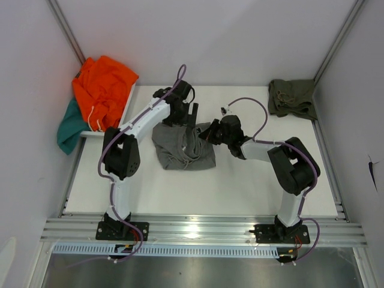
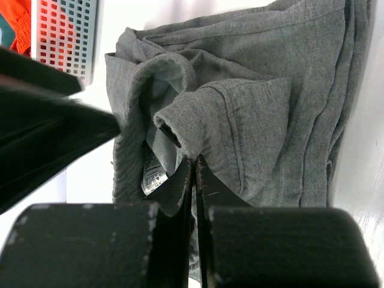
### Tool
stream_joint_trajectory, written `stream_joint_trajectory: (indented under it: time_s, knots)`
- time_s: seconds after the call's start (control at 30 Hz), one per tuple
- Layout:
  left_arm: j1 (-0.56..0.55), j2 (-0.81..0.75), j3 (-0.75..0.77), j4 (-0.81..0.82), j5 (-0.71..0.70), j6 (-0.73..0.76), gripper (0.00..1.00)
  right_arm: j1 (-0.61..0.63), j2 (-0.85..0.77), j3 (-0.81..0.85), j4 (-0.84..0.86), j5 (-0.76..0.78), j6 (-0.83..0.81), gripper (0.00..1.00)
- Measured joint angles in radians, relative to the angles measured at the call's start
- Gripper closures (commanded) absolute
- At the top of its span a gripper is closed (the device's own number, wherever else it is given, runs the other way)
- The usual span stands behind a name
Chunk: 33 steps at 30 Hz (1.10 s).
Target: Fold and stack the shorts
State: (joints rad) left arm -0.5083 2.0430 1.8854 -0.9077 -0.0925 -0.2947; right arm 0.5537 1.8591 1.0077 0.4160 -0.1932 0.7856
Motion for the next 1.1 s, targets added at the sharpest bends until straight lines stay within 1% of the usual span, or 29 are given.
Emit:
stream_joint_trajectory:
  time_s: [0.1, 0.2, 0.4, 0.6, 0.7, 0.83, 0.93, 1.0, 1.1]
  knots:
    - [0.019, 0.042, 0.000, -0.019, 0.015, -0.002, 0.01, 0.000, 0.000, 0.000, -0.001, 0.002, 0.000, 1.00]
    - [0.010, 0.071, 0.001, -0.027, 0.026, -0.003, 0.01, 0.000, 0.000, 0.000, -0.003, 0.005, 0.000, 1.00]
    - [-0.006, 0.144, 0.062, -0.050, 0.041, -0.011, 0.01, 0.001, 0.000, 0.000, -0.005, 0.025, 0.000, 1.00]
    - [-0.013, 0.151, 0.064, -0.049, 0.050, -0.017, 0.01, 0.001, 0.000, -0.012, -0.005, 0.031, 0.002, 1.00]
    - [-0.018, 0.160, 0.079, -0.057, 0.036, -0.019, 0.03, 0.001, 0.000, -0.025, 0.008, 0.035, 0.009, 1.00]
    - [-0.022, 0.177, 0.084, -0.056, 0.020, -0.019, 0.04, 0.001, 0.000, -0.038, 0.015, 0.044, 0.011, 1.00]
    - [-0.023, 0.198, 0.084, -0.056, 0.011, -0.019, 0.07, 0.002, 0.000, -0.047, 0.021, 0.050, 0.014, 1.00]
    - [-0.023, 0.216, 0.084, -0.056, -0.001, -0.018, 0.15, 0.002, 0.000, -0.050, 0.025, 0.052, 0.016, 1.00]
    - [-0.023, 0.238, 0.084, -0.054, -0.010, -0.019, 0.30, 0.002, 0.000, -0.054, 0.028, 0.053, 0.019, 1.00]
